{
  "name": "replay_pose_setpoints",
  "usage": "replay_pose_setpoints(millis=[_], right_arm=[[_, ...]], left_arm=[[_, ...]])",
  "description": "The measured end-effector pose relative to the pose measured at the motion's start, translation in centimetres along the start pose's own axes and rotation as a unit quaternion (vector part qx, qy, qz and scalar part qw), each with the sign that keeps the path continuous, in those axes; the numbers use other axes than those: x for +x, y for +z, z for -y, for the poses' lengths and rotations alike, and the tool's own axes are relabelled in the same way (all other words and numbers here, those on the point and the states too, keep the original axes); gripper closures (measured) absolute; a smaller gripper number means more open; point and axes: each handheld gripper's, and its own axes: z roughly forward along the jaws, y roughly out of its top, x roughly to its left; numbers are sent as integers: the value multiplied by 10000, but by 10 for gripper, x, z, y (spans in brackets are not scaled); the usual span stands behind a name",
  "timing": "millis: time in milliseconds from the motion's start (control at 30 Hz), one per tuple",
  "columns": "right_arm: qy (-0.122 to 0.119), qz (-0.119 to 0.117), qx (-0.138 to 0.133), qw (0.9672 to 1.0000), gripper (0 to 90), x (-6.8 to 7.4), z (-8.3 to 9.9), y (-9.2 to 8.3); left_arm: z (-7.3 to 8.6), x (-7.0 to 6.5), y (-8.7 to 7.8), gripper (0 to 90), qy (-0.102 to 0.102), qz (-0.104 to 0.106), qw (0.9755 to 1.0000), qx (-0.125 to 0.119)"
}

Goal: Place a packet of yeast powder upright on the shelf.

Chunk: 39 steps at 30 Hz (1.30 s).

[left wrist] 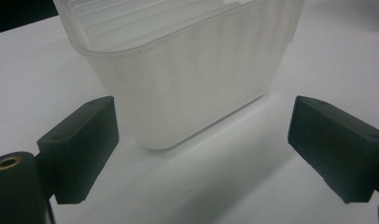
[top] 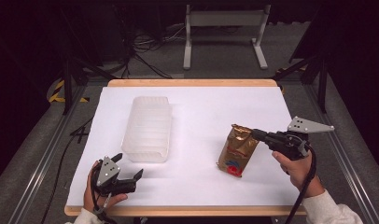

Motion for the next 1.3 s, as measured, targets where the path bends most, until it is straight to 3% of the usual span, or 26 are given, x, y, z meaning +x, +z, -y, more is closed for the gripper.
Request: replay_pose_setpoints(millis=[300, 567, 1300], right_arm=[[-368, 28, -47, 9993, 888, 10, -21, 5], [-482, -42, -210, 9986, 888, 14, -38, 17], [-1057, -729, -358, 9911, 887, 60, -92, 94]], left_arm=[[1, 1, 0, 98, -38, 18, 10000, 5], [1, 0, 0, 98, -60, 56, 10000, 15], [3, 0, -4, 98, -59, 68, 10000, -27]])
